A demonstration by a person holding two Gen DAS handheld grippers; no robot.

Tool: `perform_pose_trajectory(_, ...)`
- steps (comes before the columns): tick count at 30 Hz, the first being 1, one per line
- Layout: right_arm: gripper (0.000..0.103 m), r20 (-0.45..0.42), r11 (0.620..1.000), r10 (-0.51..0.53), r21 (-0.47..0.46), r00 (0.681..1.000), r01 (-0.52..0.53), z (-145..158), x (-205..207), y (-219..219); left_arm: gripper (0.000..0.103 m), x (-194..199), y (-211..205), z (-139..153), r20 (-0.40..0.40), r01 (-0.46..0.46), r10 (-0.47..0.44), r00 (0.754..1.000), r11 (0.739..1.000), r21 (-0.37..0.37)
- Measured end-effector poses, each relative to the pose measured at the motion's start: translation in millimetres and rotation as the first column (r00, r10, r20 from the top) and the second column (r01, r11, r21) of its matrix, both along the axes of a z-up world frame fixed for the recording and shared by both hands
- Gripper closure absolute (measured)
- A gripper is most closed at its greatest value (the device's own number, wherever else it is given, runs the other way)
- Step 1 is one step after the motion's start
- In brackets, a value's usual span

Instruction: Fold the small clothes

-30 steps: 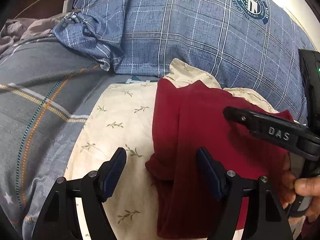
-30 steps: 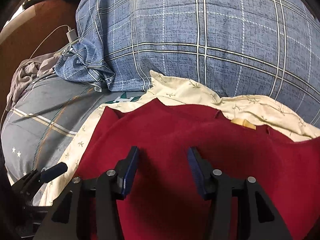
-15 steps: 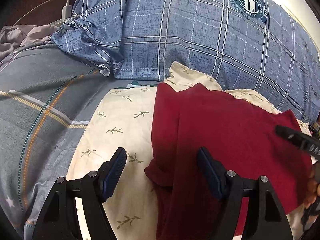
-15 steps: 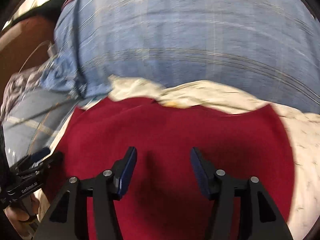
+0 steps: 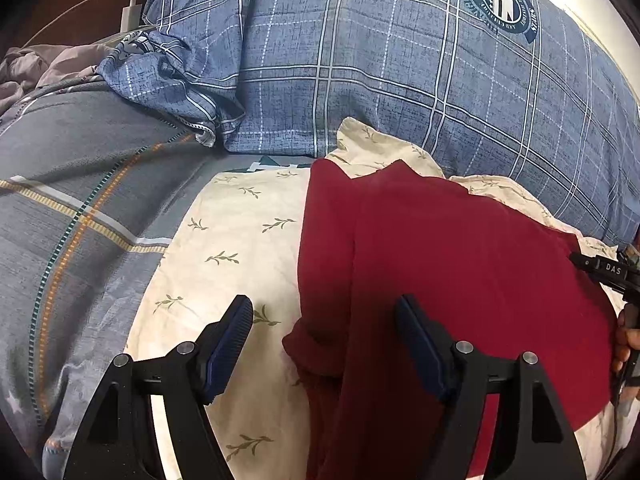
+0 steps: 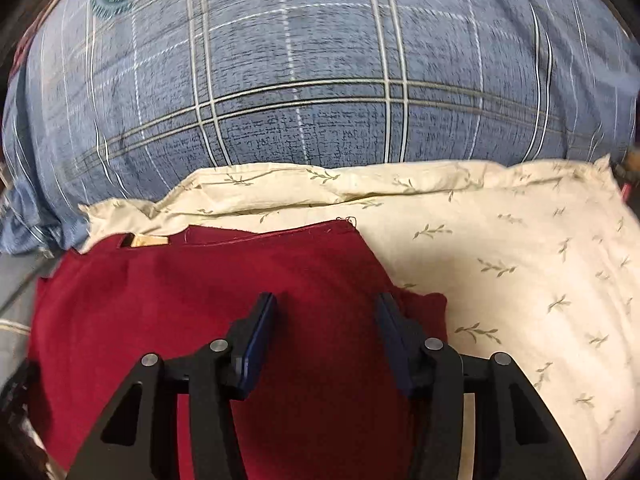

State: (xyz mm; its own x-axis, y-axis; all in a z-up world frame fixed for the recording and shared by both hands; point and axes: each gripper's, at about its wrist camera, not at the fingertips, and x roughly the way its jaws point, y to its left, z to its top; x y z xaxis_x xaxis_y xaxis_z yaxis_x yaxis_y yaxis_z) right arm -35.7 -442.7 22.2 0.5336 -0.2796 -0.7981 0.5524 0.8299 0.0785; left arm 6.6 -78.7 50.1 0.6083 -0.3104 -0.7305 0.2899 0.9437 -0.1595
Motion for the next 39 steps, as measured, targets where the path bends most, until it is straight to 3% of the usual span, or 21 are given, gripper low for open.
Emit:
perform_pose_trajectory(3,0.047,0.012,0.997,0.049,-0.058,0.999,-0.048,17,2,25,0.030,-2,2,2,-0.001,0.004,-0.004,1.000,1.000,-0.005)
perform_pose_trajectory(8,0.038,0.063,0.969,0.232,0.075,0.971,-0.237,34,26,83,0.030,-12,15,10,0.007,0.017,-0.017,1.000,0.999,-0.035)
perform_pose_trajectory(13,0.031,0.074,0.897,0.396,0.184,0.915,-0.402,26,82,157,0.030,-10,29,8,-0.025,-0.009,0.008,1.000,0.999,-0.046)
perform_pose_trajectory(15,0.028,0.057,0.864,0.453,0.215,0.889,-0.454,20,104,186,0.030,-8,30,7,-0.036,-0.013,0.011,0.999,0.999,-0.047)
perform_pose_trajectory(18,0.011,-0.004,0.836,0.523,0.197,0.852,-0.512,10,141,230,0.030,-8,27,7,-0.034,-0.009,0.008,0.999,0.999,-0.037)
perform_pose_trajectory(20,0.012,-0.044,0.823,0.558,0.156,0.829,-0.546,7,155,248,0.030,-6,23,5,-0.038,-0.004,0.003,0.999,1.000,-0.027)
perform_pose_trajectory(24,0.011,-0.144,0.808,0.588,0.160,0.796,-0.568,-13,178,266,0.030,-3,22,3,-0.045,-0.004,0.003,0.999,1.000,-0.026)
perform_pose_trajectory(26,0.017,-0.183,0.808,0.588,0.096,0.788,-0.581,-18,179,270,0.029,-1,22,2,-0.050,-0.008,0.006,0.999,0.999,-0.031)
perform_pose_trajectory(28,0.042,-0.169,0.821,0.570,0.065,0.804,-0.568,-17,172,263,0.028,0,22,1,-0.053,-0.012,0.010,0.999,0.999,-0.034)
perform_pose_trajectory(30,0.057,-0.123,0.826,0.563,0.061,0.817,-0.560,-11,161,254,0.028,1,21,1,-0.054,-0.013,0.011,0.998,0.999,-0.036)
perform_pose_trajectory(31,0.073,-0.102,0.824,0.566,0.071,0.818,-0.562,-8,159,250,0.028,2,20,0,-0.053,-0.013,0.011,0.999,0.999,-0.037)
perform_pose_trajectory(32,0.079,-0.071,0.820,0.571,0.094,0.818,-0.565,-3,155,247,0.026,3,20,-1,-0.053,-0.014,0.012,0.999,0.999,-0.037)
perform_pose_trajectory(34,0.086,-0.025,0.817,0.571,0.117,0.821,-0.565,7,149,244,0.025,5,17,-3,-0.054,-0.013,0.011,0.998,0.999,-0.037)
perform_pose_trajectory(39,0.089,0.055,0.806,0.568,0.161,0.821,-0.569,26,131,233,0.025,14,11,-10,-0.094,0.000,-0.009,0.996,0.996,-0.092)
